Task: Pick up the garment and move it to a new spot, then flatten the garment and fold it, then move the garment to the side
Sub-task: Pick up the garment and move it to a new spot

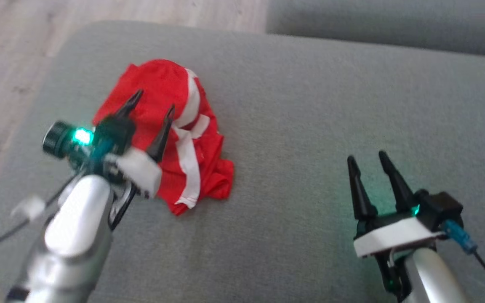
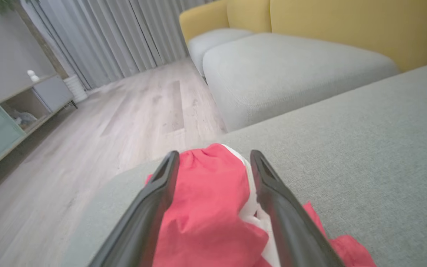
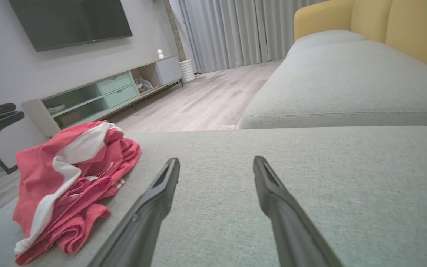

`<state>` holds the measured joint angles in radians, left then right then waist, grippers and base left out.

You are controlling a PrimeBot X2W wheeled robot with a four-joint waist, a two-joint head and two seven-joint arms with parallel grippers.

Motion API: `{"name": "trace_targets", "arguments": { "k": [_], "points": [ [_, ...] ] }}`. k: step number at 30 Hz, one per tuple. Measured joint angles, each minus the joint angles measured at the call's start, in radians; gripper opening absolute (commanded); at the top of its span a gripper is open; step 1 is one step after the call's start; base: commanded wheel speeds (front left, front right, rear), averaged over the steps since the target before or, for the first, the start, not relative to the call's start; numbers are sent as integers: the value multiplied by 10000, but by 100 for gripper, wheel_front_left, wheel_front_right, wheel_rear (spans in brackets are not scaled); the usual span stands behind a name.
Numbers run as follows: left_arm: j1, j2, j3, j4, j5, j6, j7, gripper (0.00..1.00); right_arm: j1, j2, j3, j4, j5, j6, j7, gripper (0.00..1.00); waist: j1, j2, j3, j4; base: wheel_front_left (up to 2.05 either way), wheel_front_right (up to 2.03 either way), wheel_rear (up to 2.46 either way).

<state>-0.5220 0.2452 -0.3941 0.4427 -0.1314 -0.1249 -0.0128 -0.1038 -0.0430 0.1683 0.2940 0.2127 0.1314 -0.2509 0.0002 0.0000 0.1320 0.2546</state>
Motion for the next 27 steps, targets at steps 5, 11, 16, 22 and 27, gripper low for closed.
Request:
{"name": "trace_targets", "arguments": {
  "k": [5, 11, 16, 22, 27],
  "points": [
    [-1179, 318, -1233, 767, -1114, -77, 1335, 100, -321, -25, -17, -8, 63, 0, 0, 100, 0, 0, 458, -469, 0, 0, 0],
    [-1987, 1053, -2115, 1707, -2190, -77, 2159, 100, -629, -31, 105, -15, 198, 0, 0, 100, 0, 0, 873, -1060, 0, 0, 0],
    [-2235, 1287, -2545, 2523, -2537, -77, 2449, 100, -892, -35, 155, -67, 265, 0, 0, 100, 0, 0, 1114, -1374, 0, 0, 0],
    [-2501, 1294, -2589, 2987, -2744, -6, 1551, 0, -897, -36, 136, -69, 265, 0, 0, 100, -1, 0, 1122, -1496, 0, 0, 0],
    [-2903, 1256, -2190, 2738, -2886, 161, 268, 0, -882, -36, 81, -4, 265, 0, 0, 100, -1, 0, 777, -1480, 0, 0, 0]
  ]
}}
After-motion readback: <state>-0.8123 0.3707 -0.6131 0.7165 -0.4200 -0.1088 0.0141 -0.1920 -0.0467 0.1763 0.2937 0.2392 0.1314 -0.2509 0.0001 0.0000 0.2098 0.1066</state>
